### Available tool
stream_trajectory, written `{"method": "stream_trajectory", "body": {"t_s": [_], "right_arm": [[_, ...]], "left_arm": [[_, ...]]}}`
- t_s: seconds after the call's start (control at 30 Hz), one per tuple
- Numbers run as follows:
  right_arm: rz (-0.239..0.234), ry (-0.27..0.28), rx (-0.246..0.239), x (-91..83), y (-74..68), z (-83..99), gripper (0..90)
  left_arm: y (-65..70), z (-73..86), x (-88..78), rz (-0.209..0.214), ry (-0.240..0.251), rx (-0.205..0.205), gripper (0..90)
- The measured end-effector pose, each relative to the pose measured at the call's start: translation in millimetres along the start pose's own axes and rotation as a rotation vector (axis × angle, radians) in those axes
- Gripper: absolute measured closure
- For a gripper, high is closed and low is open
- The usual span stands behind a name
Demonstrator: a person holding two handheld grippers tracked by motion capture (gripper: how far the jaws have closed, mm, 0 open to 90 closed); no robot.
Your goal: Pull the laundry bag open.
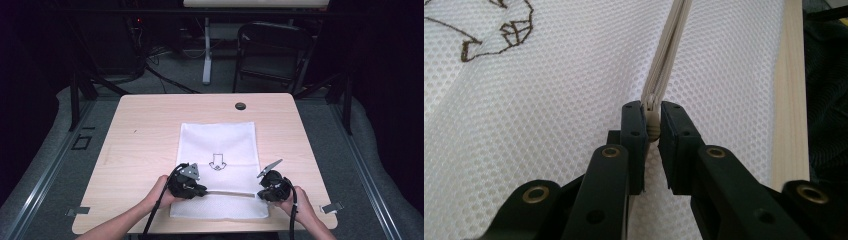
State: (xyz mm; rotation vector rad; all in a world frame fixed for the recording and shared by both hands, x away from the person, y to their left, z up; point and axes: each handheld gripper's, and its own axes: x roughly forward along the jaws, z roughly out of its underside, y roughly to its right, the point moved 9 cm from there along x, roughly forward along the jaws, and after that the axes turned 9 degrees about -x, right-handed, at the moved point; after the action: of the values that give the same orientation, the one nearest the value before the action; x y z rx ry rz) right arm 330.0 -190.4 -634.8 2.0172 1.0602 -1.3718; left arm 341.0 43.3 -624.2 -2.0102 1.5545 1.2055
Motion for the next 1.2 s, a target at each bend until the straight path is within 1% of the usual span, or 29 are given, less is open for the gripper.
{"method": "stream_trajectory", "body": {"t_s": [0.03, 0.07, 0.17, 0.2, 0.23, 0.3, 0.33, 0.4, 0.43, 0.47, 0.5, 0.53, 0.6, 0.63, 0.67, 0.73, 0.77, 0.83, 0.87, 0.9, 1.0, 1.03, 1.2], "right_arm": [[0.013, -0.009, -0.005, -0.3, 1.0, 0.9, 90.0], [0.012, -0.013, -0.013, -0.5, 0.9, 0.9, 90.0], [0.013, -0.017, -0.013, -0.6, 0.4, 0.7, 90.0], [0.011, -0.017, -0.010, -0.7, 0.4, 0.8, 90.0], [0.014, -0.017, -0.011, -0.7, 0.9, 1.0, 90.0], [0.015, -0.016, -0.011, -0.7, 0.8, 1.0, 90.0], [0.012, -0.012, -0.007, -0.6, 0.6, 0.8, 90.0], [0.012, -0.011, -0.008, -0.5, 0.6, 0.8, 90.0], [0.013, -0.011, -0.009, -0.6, 0.7, 0.9, 90.0], [0.017, -0.014, -0.012, -0.7, 1.1, 1.1, 90.0], [0.011, -0.011, -0.009, -0.6, 0.7, 0.9, 90.0], [0.011, -0.011, -0.010, -0.6, 0.8, 0.9, 90.0], [0.010, -0.010, -0.008, -0.6, 0.8, 0.8, 90.0], [0.011, -0.011, -0.009, -0.5, 0.7, 0.8, 90.0], [0.011, -0.011, -0.009, -0.5, 0.7, 0.8, 90.0], [0.012, -0.012, -0.008, -0.6, 0.7, 0.9, 90.0], [0.017, -0.016, -0.010, -0.7, 0.9, 1.1, 90.0], [0.019, -0.014, -0.010, -0.5, 0.7, 0.9, 90.0], [0.016, -0.016, -0.012, -0.7, 0.8, 1.0, 90.0], [0.014, -0.016, -0.011, -0.7, 0.9, 1.0, 90.0], [0.014, -0.018, -0.011, -0.7, 0.9, 1.0, 90.0], [0.014, -0.020, -0.011, -0.8, 0.8, 1.1, 90.0], [0.017, -0.014, -0.009, -0.7, 1.0, 1.1, 90.0]], "left_arm": [[-0.7, 2.3, -1.2, 0.001, -0.010, -0.002, 81.5], [-1.8, 3.1, -1.6, -0.001, -0.002, -0.006, 81.5], [-2.5, 4.5, -3.6, -0.002, 0.003, -0.011, 81.5], [-3.6, 5.4, -5.3, -0.020, -0.007, -0.005, 81.5], [-2.0, 5.1, -5.2, -0.002, 0.011, -0.012, 81.5], [-2.0, 6.1, -5.7, -0.006, 0.007, -0.003, 81.5], [-2.3, 6.5, -6.1, -0.002, 0.009, -0.010, 81.5], [-3.7, 7.7, -6.6, -0.013, 0.006, -0.007, 81.5], [-3.8, 7.9, -7.6, -0.002, 0.012, -0.016, 81.5], [-4.4, 8.2, -7.6, -0.009, 0.013, -0.020, 81.5], [-5.7, 9.3, -8.7, -0.024, 0.000, -0.010, 81.5], [-4.9, 8.7, -8.5, -0.010, 0.017, -0.021, 81.5], [-4.3, 8.9, -9.2, -0.007, 0.009, -0.010, 81.5], [-4.4, 8.7, -8.8, -0.011, 0.013, -0.009, 81.5], [-4.2, 9.0, -9.5, -0.003, 0.010, -0.008, 81.5], [-4.4, 9.6, -10.2, -0.015, 0.016, -0.006, 81.5], [-5.9, 11.3, -12.0, -0.021, 0.011, -0.005, 81.5], [-8.8, 14.9, -14.6, -0.018, 0.015, -0.021, 81.5], [-10.8, 17.2, -16.7, -0.036, 0.003, -0.019, 81.5], [-10.6, 18.2, -17.3, -0.025, 0.013, -0.024, 81.5], [-10.3, 20.0, -19.5, -0.023, 0.018, -0.029, 81.5], [-10.4, 20.1, -19.9, -0.034, 0.011, -0.021, 81.5], [-9.8, 20.3, -19.1, -0.024, 0.015, -0.021, 81.5]]}}
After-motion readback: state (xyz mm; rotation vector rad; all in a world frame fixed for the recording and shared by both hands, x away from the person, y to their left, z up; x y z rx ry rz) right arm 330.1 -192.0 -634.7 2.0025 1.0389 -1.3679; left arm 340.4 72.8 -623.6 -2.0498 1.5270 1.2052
